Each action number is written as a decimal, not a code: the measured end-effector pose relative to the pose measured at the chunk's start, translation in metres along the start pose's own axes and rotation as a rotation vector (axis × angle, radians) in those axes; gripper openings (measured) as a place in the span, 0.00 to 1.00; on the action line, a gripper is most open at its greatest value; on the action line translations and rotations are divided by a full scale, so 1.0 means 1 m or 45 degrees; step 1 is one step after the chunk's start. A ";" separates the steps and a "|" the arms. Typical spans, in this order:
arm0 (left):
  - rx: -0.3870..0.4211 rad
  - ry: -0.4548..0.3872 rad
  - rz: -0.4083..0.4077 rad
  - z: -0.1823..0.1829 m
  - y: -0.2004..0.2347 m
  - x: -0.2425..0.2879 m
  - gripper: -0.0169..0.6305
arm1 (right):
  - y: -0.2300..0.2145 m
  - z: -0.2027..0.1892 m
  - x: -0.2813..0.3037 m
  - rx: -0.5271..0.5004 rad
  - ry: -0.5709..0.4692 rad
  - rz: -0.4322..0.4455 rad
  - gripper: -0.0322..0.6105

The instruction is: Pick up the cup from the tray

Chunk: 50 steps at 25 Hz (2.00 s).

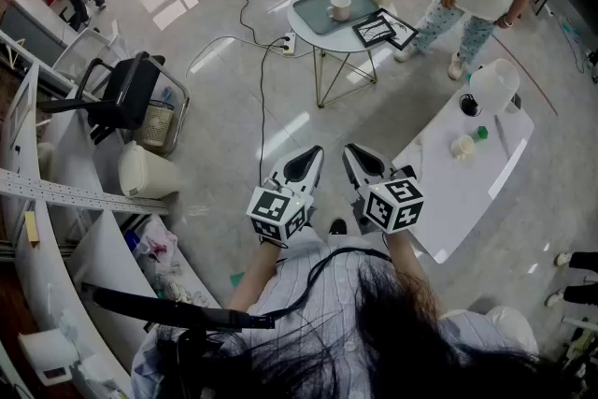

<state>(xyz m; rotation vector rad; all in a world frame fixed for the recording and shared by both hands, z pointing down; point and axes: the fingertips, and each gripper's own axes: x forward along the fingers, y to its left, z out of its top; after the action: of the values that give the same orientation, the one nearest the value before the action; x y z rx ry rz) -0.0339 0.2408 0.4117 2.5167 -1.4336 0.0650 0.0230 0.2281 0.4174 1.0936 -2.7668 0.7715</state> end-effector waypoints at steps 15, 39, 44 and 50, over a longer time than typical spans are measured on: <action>-0.004 -0.009 0.004 -0.004 -0.010 0.011 0.06 | -0.018 0.004 -0.011 0.012 -0.033 -0.013 0.12; -0.033 0.017 -0.023 0.006 0.056 0.083 0.12 | -0.074 0.029 0.057 0.053 -0.001 -0.041 0.12; -0.043 0.036 -0.060 0.020 0.092 0.116 0.14 | -0.091 0.050 0.098 0.051 0.012 -0.061 0.12; -0.056 0.077 -0.123 0.034 0.136 0.153 0.17 | -0.109 0.075 0.151 0.072 0.022 -0.099 0.12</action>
<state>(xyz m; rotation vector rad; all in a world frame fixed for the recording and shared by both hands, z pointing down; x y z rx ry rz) -0.0740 0.0382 0.4289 2.5219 -1.2749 0.0909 -0.0093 0.0307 0.4349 1.1901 -2.6859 0.8502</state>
